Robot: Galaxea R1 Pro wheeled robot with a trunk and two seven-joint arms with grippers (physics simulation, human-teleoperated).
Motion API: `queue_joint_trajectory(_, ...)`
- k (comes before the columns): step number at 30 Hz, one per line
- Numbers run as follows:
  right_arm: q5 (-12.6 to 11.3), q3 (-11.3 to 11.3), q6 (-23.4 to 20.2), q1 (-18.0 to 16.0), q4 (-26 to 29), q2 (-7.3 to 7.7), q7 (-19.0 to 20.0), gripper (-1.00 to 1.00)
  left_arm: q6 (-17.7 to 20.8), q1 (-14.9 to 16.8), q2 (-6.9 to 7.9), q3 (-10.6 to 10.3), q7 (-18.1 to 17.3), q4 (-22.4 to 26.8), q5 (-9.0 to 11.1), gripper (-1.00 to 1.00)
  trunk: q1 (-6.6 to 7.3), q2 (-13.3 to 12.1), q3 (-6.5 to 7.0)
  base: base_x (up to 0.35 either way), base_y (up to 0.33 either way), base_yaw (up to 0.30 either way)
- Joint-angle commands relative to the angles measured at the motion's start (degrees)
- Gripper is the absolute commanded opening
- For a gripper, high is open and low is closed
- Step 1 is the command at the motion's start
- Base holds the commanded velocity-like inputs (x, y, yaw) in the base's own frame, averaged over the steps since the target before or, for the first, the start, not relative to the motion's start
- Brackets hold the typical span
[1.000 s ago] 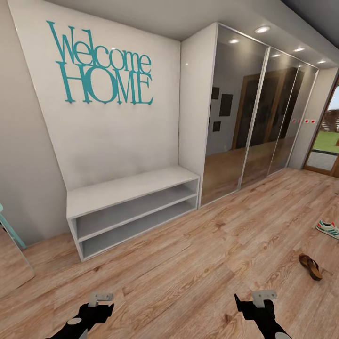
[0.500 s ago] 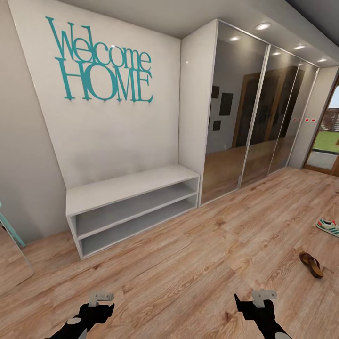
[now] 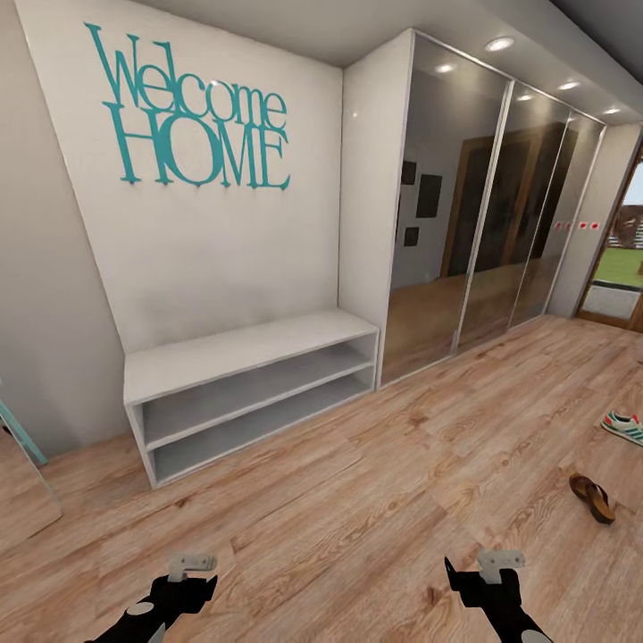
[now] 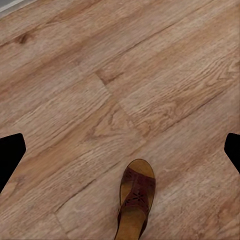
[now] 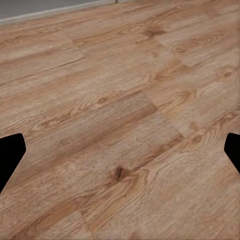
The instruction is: Pick up the two gym shoes and the two sandals from the corridor floor and place them onto the hallstand (shoe rack) in the corridor, making sure they are on the rack and not on the floor. Arrange them so the two gym shoes are next to each other and the two sandals are next to each other.
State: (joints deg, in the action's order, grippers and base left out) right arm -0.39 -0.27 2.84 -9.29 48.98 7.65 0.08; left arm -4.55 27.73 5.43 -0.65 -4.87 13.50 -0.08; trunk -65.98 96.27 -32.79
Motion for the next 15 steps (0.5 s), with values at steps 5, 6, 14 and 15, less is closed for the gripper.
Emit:
queue_joint_trajectory(5,0.00,0.07,0.16,-0.03,-0.01,0.00,0.01,1.00,-0.20,0.04,0.01,-0.06,-0.16,-0.05,-0.01,1.00,-1.10,2.05,-0.96,0.000,0.000,0.000)
queue_joint_trajectory(6,-0.01,0.07,0.16,-0.03,-0.01,0.00,0.01,1.00,-0.20,0.04,0.01,-0.06,-0.15,-0.05,-0.01,1.00,-1.32,2.45,-1.14,0.000,0.000,0.000)
queue_joint_trajectory(14,0.03,0.10,0.15,-0.03,-0.02,0.00,0.01,1.00,-0.20,0.04,-0.05,-0.10,-0.16,-0.05,-0.01,1.00,-3.08,5.66,-2.58,0.000,0.000,0.000)
queue_joint_trajectory(15,0.03,0.10,0.15,-0.03,-0.02,0.00,0.01,1.00,-0.20,0.04,-0.06,-0.11,-0.15,-0.05,-0.01,1.00,-3.30,6.06,-2.75,0.000,0.000,0.000)
